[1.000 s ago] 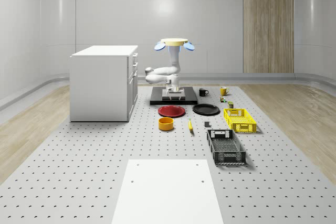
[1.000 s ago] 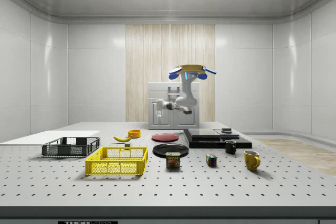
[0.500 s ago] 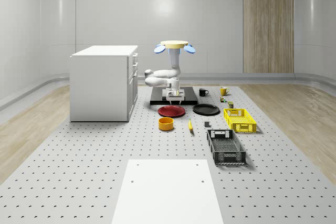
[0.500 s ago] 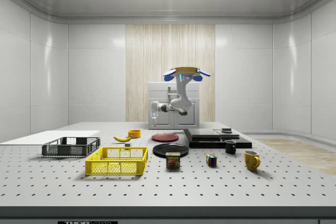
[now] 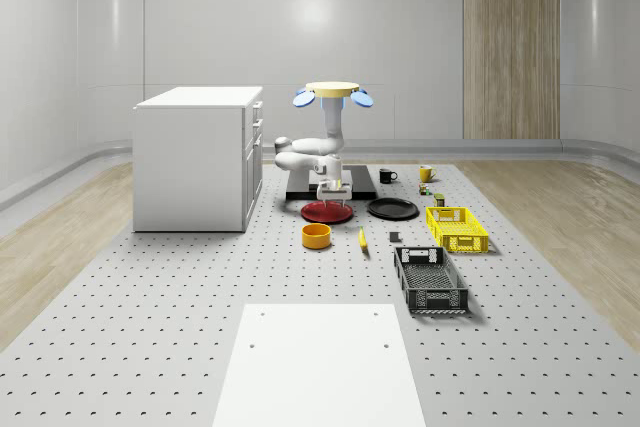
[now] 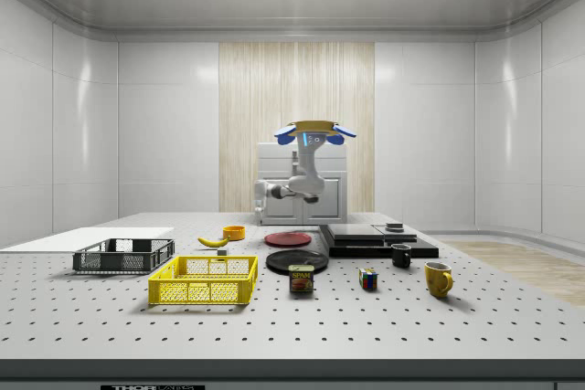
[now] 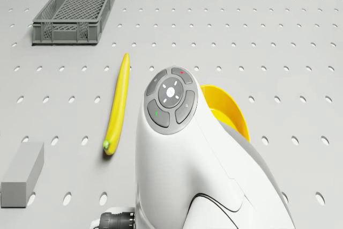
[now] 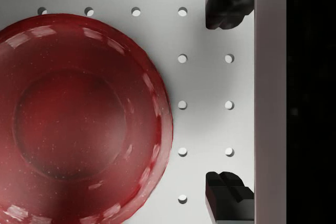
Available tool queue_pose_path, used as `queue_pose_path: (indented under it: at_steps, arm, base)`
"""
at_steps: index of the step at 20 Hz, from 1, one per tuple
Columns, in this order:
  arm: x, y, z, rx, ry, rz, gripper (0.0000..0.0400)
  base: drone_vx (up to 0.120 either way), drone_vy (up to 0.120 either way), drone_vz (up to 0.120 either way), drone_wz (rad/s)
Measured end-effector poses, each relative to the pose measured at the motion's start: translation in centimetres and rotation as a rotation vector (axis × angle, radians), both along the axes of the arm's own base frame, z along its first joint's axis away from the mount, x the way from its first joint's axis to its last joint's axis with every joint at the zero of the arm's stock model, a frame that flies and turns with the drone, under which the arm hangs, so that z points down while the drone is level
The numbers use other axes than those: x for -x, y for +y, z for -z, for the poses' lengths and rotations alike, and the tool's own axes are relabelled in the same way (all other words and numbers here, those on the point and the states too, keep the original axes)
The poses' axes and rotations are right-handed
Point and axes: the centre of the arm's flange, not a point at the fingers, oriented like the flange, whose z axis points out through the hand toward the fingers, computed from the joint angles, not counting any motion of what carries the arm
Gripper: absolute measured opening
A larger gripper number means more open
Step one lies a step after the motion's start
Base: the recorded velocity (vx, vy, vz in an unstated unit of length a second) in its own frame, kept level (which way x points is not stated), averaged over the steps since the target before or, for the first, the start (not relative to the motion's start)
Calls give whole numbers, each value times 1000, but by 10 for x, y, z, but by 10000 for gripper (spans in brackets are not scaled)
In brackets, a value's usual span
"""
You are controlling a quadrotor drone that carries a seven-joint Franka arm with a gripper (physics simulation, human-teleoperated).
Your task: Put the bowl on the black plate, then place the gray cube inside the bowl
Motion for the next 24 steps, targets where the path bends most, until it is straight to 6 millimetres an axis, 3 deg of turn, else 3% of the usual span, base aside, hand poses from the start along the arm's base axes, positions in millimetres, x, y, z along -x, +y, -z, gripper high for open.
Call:
queue_pose_path:
  at_steps: [20,24]
  arm:
    - [0,0,0,0,0,0,400]
    - [0,0,0,0,0,0,400]
  base:
    - [120,0,0,0]
    - [120,-60,0,0]
